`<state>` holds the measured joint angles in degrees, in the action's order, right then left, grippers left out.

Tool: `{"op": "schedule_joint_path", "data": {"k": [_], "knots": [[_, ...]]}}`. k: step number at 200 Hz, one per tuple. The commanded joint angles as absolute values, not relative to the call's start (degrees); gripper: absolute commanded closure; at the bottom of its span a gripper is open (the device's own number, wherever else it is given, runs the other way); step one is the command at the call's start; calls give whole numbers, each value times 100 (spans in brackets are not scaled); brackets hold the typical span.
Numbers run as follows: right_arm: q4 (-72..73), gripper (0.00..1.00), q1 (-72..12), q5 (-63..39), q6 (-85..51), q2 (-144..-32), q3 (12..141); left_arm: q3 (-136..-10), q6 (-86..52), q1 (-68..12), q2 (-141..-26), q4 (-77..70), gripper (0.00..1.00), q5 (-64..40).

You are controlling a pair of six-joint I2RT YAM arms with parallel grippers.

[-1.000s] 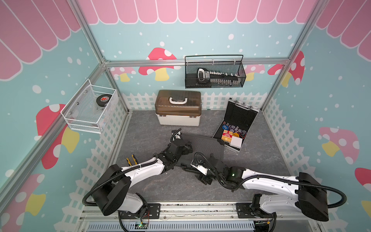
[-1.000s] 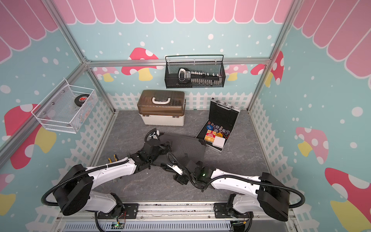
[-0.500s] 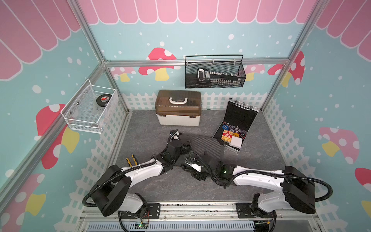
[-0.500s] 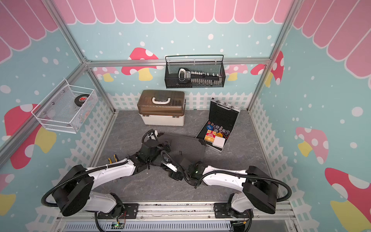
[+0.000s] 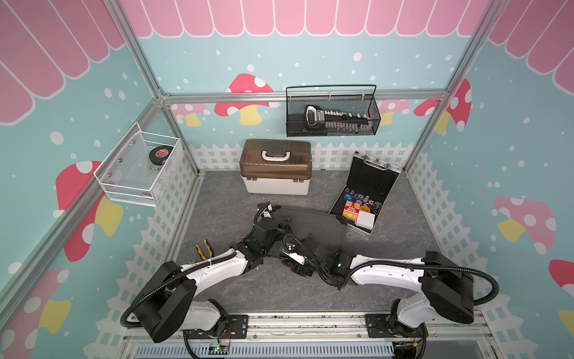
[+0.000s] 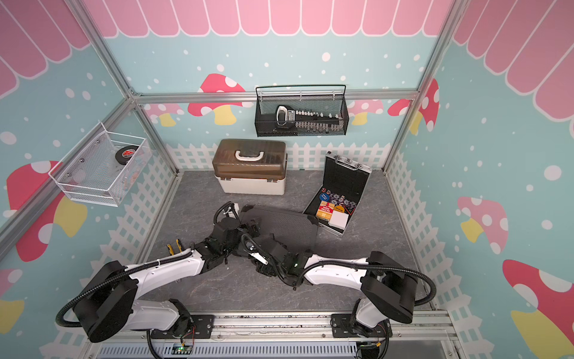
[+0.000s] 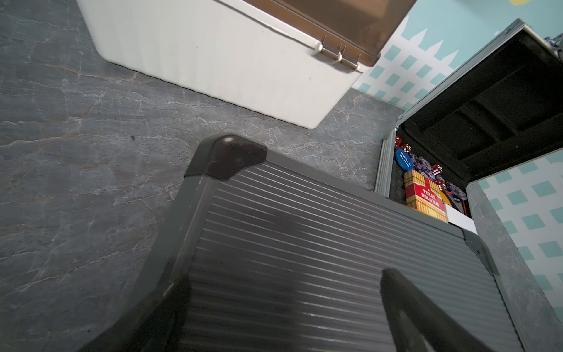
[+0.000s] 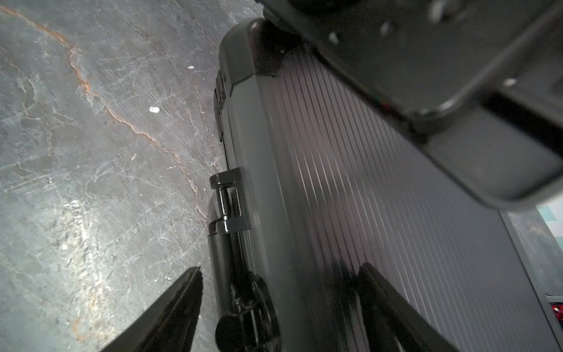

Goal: Close the poker set cases
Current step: Fasten the fastener on the poker set case.

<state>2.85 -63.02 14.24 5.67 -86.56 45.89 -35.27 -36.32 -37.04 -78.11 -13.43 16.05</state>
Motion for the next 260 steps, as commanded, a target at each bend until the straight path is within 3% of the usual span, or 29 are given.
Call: {"op": "schedule_joint_path", "data": {"k": [1,260], "knots": [[-331,21,-6349,1441,614,-8959,4470,-3111,-3986,-3530,-7961,-238,1,1657],[-679,23,-6575,3149,205,-9378,4281,-2979,-4065,-3453,-7685,-91,1,1748]]}}
